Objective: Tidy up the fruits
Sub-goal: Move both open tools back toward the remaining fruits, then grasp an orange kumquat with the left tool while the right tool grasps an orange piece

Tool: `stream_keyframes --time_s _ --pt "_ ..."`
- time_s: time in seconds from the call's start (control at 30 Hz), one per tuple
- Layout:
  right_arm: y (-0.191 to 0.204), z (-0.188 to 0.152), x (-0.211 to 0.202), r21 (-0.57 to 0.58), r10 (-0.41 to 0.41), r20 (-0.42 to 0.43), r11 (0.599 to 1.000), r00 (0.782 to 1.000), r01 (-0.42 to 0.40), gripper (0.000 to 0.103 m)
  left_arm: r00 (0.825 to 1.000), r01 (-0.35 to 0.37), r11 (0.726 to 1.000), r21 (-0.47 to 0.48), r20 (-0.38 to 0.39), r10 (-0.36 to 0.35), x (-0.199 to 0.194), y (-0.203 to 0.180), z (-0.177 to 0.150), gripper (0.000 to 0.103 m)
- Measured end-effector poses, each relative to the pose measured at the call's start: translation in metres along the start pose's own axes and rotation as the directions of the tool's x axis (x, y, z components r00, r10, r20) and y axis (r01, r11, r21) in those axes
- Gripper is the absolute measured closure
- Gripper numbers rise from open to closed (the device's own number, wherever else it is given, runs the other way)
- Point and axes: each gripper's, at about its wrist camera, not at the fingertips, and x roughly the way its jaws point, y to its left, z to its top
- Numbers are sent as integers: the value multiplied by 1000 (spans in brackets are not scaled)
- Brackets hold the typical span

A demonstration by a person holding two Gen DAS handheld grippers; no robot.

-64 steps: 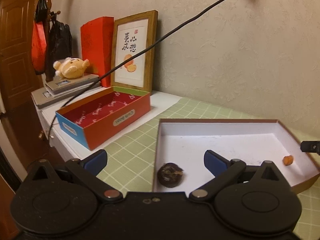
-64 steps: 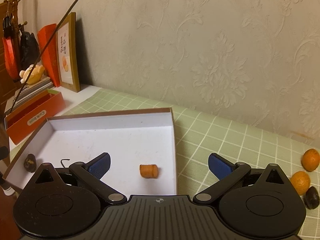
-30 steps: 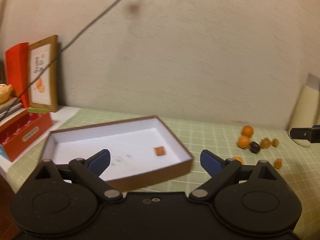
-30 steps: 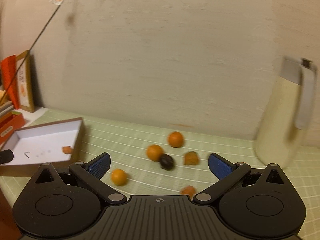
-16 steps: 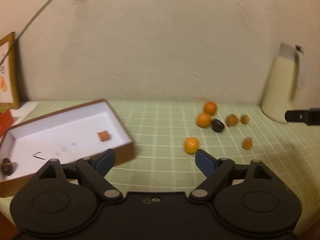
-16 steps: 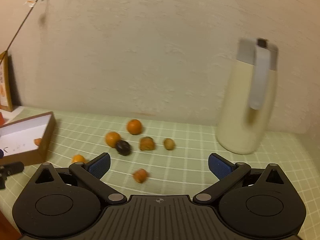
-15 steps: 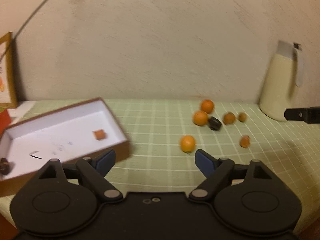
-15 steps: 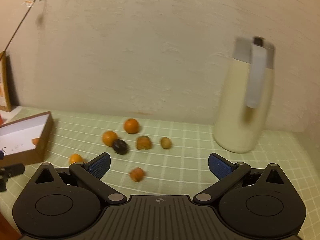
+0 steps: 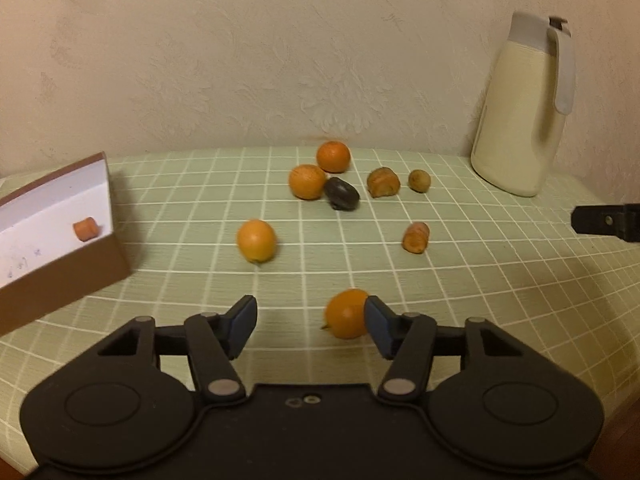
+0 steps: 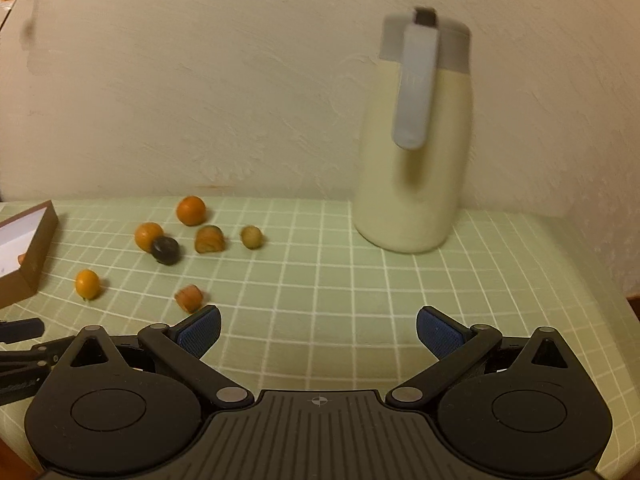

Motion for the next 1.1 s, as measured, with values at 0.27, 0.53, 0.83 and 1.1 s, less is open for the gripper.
stream_keyframes --time_s 0.27,0.53,0.83,1.1 --pt "-20 -10 -1 15 -17 -23 1000 1000 17 0 998 -8 998 60 -56 12 22 -26 -7 67" --pt "-22 -13 4 39 7 -33 999 999 -5 0 999 -3 999 37 -46 5 27 -20 -5 78" --pt "3 -18 32 18 99 -37 995 994 -98 0 999 -31 999 -19 -20 30 12 8 3 78" --pt "48 -11 63 -67 194 -1 979 981 -194 0 997 -71 996 -60 -11 70 -7 46 5 78"
